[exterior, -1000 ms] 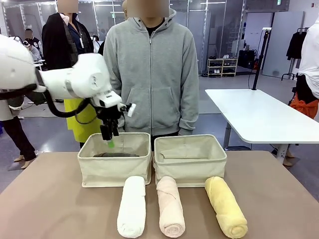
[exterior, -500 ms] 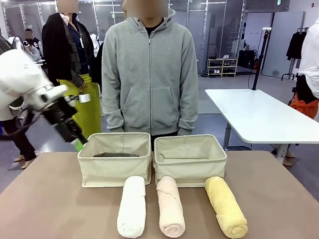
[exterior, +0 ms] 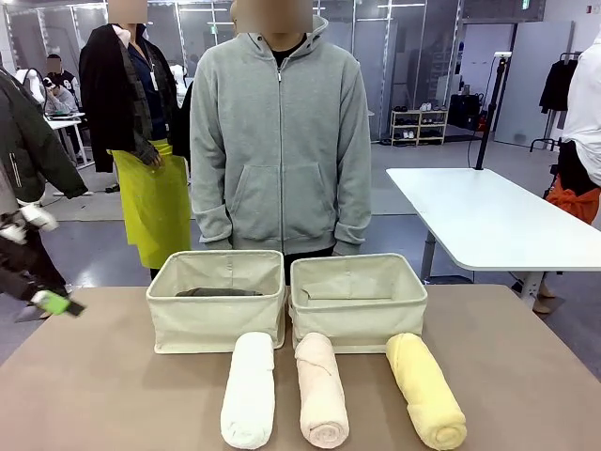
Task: Divide the towels into two baskets.
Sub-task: Pick up one hotel-folded towel from the bottom of the table and place it in the Fabric basket indicated by the person.
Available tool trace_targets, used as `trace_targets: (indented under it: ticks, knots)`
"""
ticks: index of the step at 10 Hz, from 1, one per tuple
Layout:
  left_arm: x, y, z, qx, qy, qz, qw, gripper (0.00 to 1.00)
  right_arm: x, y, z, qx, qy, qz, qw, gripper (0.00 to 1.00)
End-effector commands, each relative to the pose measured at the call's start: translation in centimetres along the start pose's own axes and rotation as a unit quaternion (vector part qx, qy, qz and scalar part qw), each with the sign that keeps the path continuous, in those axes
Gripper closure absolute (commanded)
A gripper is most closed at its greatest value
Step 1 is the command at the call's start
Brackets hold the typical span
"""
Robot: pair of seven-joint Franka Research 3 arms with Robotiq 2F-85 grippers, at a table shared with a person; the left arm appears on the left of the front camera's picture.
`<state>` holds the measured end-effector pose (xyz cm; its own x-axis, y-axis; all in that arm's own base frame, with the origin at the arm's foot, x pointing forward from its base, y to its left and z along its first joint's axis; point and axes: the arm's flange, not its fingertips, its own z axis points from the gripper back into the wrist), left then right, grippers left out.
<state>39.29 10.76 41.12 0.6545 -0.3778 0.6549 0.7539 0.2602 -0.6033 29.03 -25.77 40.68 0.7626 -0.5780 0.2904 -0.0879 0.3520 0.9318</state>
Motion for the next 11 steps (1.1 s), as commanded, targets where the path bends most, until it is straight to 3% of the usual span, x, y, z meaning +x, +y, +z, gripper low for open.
trace_targets:
  ticks: [1, 3, 5, 11]
  knots:
    - [-4.0, 0.5, 2.5, -0.008, -0.061, 0.090, 0.994, 0.00, 0.0, 0.2, 0.1, 0.005, -0.006, 0.001, 1.000, 0.00]
    - [-10.2, 0.8, 4.2, -0.022, -0.112, 0.144, 0.983, 0.00, 0.0, 0.2, 0.1, 0.005, -0.006, 0.001, 1.000, 0.00]
    - [-13.2, 0.6, 5.2, -0.023, -0.146, 0.156, 0.977, 0.00, 0.0, 0.2, 0.1, 0.005, -0.006, 0.001, 1.000, 0.00]
    - [-14.3, 0.8, 5.3, -0.010, -0.135, 0.171, 0.976, 0.00, 0.0, 0.2, 0.1, 0.005, -0.006, 0.001, 1.000, 0.00]
